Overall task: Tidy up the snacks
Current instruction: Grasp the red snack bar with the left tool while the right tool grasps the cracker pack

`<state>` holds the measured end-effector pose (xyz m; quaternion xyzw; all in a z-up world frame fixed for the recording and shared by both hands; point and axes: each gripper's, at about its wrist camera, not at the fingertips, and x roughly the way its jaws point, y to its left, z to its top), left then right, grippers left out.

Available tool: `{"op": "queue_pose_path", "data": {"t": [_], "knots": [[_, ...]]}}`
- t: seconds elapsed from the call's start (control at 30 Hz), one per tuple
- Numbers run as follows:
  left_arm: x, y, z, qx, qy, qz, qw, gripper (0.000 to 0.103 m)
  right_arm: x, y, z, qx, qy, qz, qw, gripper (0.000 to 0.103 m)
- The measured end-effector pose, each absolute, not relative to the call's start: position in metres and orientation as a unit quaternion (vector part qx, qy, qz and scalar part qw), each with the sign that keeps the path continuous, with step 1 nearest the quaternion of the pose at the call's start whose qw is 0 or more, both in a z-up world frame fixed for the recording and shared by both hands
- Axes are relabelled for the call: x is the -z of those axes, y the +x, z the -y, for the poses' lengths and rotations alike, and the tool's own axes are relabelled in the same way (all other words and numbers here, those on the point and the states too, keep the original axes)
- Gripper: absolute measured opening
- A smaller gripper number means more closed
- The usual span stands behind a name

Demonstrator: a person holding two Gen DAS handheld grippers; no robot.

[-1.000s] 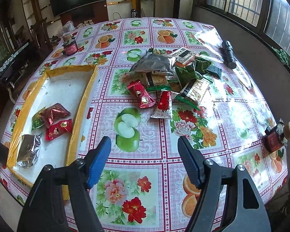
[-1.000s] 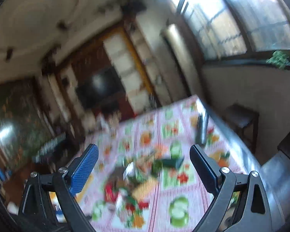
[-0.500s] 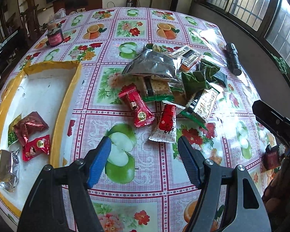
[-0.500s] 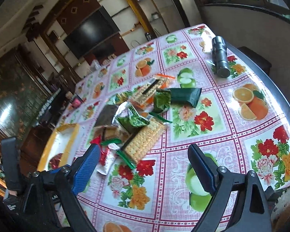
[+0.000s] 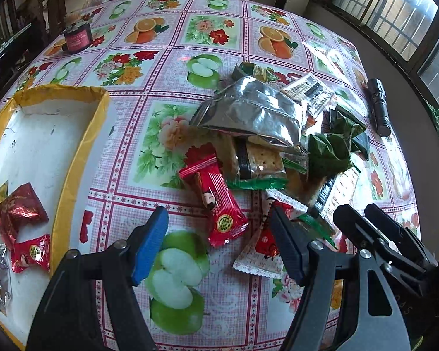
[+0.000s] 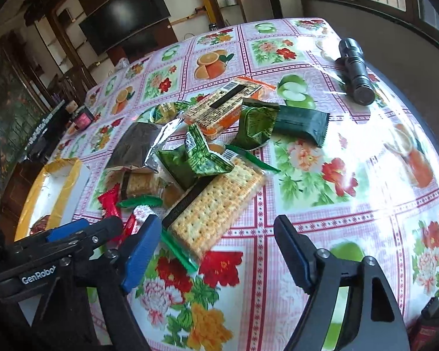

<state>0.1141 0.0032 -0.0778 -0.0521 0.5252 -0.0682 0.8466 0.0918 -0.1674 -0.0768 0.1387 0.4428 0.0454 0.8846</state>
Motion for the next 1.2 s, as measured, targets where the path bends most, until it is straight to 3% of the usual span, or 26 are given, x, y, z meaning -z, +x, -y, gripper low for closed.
{"op": "queue_pose_path", "data": {"t": [0.4, 0.43, 0.5, 0.53, 0.57, 0.6, 1.2], "knots": [[0.089, 0.139, 0.001, 0.042, -0.011, -0.528, 0.848, 0.07, 0.085, 0.12, 0.157, -0.033, 0.096, -0.452, 0.886, 0.068], [0.09, 0.138, 0.003, 0.044, -0.002, -0.525, 0.85, 0.067, 0.085, 0.12, 0.158, -0.037, 0.09, -0.452, 0.887, 0.067], [0.09, 0.134, 0.007, 0.038, 0.024, -0.515, 0.856, 0.044, 0.085, 0.117, 0.161, -0.04, 0.078, -0.454, 0.887, 0.058], [0.089, 0.133, 0.006, 0.046, 0.021, -0.514, 0.856, 0.038, 0.084, 0.114, 0.164, -0.039, 0.068, -0.454, 0.887, 0.055], [0.088, 0.132, 0.005, 0.046, 0.021, -0.514, 0.856, 0.022, 0.084, 0.111, 0.168, -0.037, 0.063, -0.454, 0.888, 0.051], [0.088, 0.131, 0.003, 0.046, 0.02, -0.514, 0.856, 0.021, 0.084, 0.109, 0.172, -0.035, 0.061, -0.455, 0.888, 0.048], [0.058, 0.072, -0.007, 0.049, 0.018, -0.489, 0.871, 0.02, 0.047, 0.042, 0.179, -0.07, 0.064, -0.416, 0.904, 0.046]]}}
